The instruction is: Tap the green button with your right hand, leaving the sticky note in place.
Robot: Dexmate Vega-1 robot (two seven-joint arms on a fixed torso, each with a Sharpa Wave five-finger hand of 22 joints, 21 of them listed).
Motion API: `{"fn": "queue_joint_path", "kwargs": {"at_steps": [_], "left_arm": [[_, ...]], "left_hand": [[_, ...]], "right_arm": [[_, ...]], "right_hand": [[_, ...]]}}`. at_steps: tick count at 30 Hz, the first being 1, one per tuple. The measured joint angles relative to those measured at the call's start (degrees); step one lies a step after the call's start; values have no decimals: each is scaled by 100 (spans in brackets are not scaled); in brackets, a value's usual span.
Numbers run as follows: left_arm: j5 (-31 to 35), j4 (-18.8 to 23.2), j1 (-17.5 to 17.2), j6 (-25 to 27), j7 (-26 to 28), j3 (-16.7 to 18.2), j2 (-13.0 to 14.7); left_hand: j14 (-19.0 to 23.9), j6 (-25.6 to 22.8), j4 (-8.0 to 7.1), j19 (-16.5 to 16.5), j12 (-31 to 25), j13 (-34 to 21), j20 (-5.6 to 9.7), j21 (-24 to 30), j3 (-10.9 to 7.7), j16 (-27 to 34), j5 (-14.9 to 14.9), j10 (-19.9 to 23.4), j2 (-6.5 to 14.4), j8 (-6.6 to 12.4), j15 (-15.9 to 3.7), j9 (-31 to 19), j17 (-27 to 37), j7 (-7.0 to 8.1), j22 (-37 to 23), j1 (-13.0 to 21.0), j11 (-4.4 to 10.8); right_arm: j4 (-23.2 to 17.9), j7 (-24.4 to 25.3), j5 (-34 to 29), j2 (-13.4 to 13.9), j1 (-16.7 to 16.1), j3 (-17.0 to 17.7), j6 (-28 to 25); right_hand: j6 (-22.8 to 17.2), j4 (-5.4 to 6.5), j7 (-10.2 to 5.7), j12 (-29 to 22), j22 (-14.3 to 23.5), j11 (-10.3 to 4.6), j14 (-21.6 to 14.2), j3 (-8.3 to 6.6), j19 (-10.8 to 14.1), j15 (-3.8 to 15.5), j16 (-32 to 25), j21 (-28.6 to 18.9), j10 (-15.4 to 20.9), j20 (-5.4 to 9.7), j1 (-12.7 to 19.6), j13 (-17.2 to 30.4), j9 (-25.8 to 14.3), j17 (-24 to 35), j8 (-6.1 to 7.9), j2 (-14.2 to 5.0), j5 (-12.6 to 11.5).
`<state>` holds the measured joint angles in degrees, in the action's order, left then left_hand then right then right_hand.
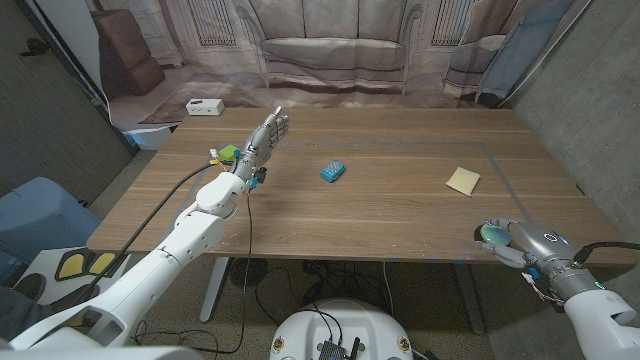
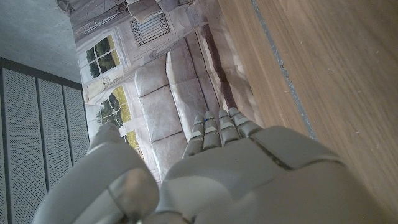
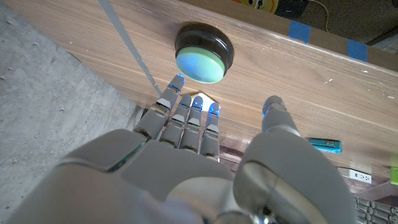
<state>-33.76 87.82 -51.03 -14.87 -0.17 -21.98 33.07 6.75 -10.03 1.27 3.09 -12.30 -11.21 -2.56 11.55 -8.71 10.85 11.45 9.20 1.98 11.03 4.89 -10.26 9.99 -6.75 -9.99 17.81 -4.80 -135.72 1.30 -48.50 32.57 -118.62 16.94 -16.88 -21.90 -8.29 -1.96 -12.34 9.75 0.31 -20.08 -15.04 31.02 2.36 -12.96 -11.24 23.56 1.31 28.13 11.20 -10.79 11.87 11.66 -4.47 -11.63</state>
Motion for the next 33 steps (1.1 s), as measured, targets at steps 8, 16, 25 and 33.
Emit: {"fn": "queue_joint_path", "kwargs": {"at_steps": [8,16,25,33], "left_arm": [[-18,-35,2,-26,-16,0,-10],[-30,-95,27,-35,-30,0,-28],[-53,-113,32,-59,-67,-1,-33],[-62,-156,41,-68,-70,-1,-44]], "left_hand": [[0,0,0,0,0,0,0,0,0,0,0,0,0,0,0,0,0,0,0,0,0],[0,0,0,0,0,0,0,0,0,0,0,0,0,0,0,0,0,0,0,0,0],[0,0,-1,-29,0,0,-29,0,0,0,0,0,0,0,0,1,0,0,0,0,0],[0,0,-1,-30,0,0,-30,-34,0,0,1,0,0,0,0,1,0,0,0,0,0]], "right_arm": [[44,-37,49,111,46,-100,-133],[56,-49,92,178,55,-147,-283],[60,-50,103,290,77,-233,-315],[60,-92,205,391,79,-282,-548]], "right_hand": [[-85,12,2,0,0,0,0,-12,0,0,0,0,0,0,-23,0,0,0,0,23,0],[-124,23,1,0,-1,0,1,-23,0,0,0,0,-1,0,-23,0,0,0,0,23,0],[-144,23,-20,0,-1,0,1,-23,0,-1,0,0,-1,0,-53,0,0,0,23,-7,28],[-196,1,-9,36,-1,0,1,-45,31,0,0,0,-1,-30,-53,0,0,-1,24,-7,28]]}}
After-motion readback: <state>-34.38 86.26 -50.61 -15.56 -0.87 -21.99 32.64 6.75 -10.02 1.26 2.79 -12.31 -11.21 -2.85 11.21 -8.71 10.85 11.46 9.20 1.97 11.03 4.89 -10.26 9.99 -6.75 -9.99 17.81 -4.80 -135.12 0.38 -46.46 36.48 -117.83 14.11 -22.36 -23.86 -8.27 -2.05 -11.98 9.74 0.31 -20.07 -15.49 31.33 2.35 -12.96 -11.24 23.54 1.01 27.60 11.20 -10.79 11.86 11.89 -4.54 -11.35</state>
